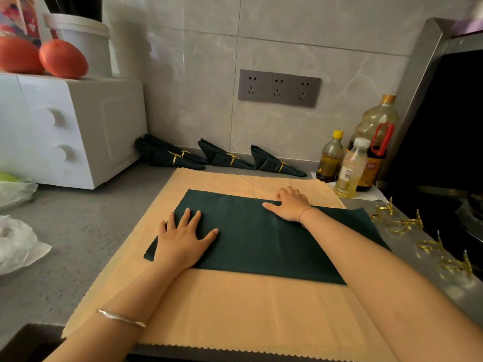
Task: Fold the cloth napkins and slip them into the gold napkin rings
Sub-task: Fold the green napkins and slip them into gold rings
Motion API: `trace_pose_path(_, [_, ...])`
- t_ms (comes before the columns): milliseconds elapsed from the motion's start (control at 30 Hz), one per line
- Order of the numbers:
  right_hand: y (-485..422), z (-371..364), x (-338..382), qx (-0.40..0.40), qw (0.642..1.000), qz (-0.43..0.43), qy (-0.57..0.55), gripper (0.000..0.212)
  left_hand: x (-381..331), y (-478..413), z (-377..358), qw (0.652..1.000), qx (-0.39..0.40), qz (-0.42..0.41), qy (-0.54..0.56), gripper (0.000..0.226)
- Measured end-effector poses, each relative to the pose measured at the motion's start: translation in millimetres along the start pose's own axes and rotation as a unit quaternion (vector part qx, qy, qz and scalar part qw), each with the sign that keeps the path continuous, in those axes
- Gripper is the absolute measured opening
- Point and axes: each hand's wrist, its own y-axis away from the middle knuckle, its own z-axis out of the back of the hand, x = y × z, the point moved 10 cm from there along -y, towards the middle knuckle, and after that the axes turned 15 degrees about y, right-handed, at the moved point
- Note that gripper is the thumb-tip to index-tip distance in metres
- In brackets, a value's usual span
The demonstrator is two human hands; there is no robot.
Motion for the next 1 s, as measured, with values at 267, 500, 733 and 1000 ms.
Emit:
trace_pose_path(267, [-29.8,19.2,91.9,0.024,0.992,0.090,-0.081,0.045,1.4,-0.7,2.0,1.000,-0.017,0.005,0.008,0.075])
trace_pose_path(500, [-20.5,51.4,186.7,-0.063,0.963,0.203,-0.166,0.037,8.6,-3.9,13.1,0.989,-0.074,0.022,0.127,0.071])
trace_pose_path(733, [22.1,75.3,165.1,-0.140,0.942,0.244,-0.181,0.023,30.1,2.8,37.9,0.917,-0.172,0.051,0.357,0.056])
trace_pose_path(1000, [100.6,52.6,106.0,-0.100,0.955,0.270,-0.067,0.028,-17.1,15.2,21.8,0.991,0.007,-0.038,0.127,0.049])
